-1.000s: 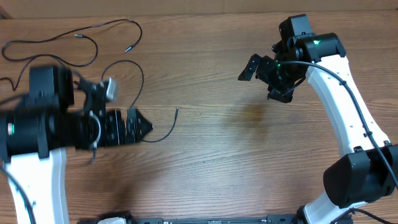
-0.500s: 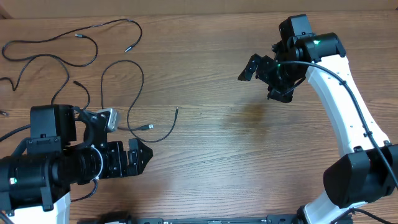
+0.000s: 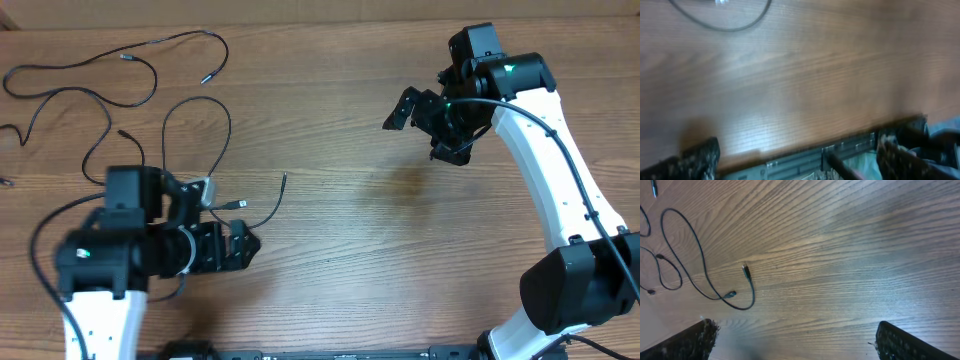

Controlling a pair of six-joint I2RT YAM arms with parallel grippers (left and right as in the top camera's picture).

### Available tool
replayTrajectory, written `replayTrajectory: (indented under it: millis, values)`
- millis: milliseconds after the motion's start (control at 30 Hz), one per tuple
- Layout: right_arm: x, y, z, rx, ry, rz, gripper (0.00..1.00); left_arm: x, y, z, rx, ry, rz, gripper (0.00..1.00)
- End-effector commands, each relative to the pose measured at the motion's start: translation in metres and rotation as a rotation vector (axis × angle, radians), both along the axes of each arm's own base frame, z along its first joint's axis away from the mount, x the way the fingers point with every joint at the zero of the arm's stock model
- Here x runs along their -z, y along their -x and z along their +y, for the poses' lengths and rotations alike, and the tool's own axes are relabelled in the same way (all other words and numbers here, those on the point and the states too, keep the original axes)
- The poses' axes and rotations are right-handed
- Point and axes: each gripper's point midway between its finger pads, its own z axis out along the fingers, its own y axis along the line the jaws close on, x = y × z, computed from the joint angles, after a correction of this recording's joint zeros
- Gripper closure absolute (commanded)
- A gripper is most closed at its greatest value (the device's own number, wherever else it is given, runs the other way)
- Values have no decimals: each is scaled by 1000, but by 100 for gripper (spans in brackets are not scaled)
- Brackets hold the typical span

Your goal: Untangle cables

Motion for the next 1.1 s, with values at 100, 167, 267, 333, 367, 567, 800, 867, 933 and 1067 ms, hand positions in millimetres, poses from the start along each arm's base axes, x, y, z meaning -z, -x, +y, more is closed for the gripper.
replayTrajectory:
  millis: [100, 167, 267, 333, 367, 567, 800, 867, 933, 1067]
  values:
    - [-9, -3, 0, -3, -3, -32, 0, 43, -8, -26, 74, 81, -223, 0]
    - [-9, -3, 0, -3, -3, -32, 0, 54, 0, -25, 68, 83, -242, 0]
    - [-9, -3, 0, -3, -3, -32, 0, 62, 5, -18, 51, 45, -313, 0]
    - [-9, -3, 0, -3, -3, -32, 0, 61, 3, -16, 63, 23, -398, 1]
    - [-9, -3, 0, -3, -3, -32, 0, 56, 1, -16, 97, 12, -481, 0]
    - [-9, -3, 0, -3, -3, -32, 0, 29, -7, -28, 272, -24, -893, 0]
    - [-9, -3, 0, -3, -3, -32, 0, 48, -23, -24, 248, -59, -1006, 0]
    - [-9, -3, 0, -3, -3, -32, 0, 51, -31, -15, 171, -72, -1033, 1]
    - [-9, -3, 0, -3, -3, -32, 0, 52, -36, -8, 112, -76, -1056, 0]
    - [-9, -3, 0, -3, -3, -32, 0, 55, -46, 6, 12, -97, -1120, 0]
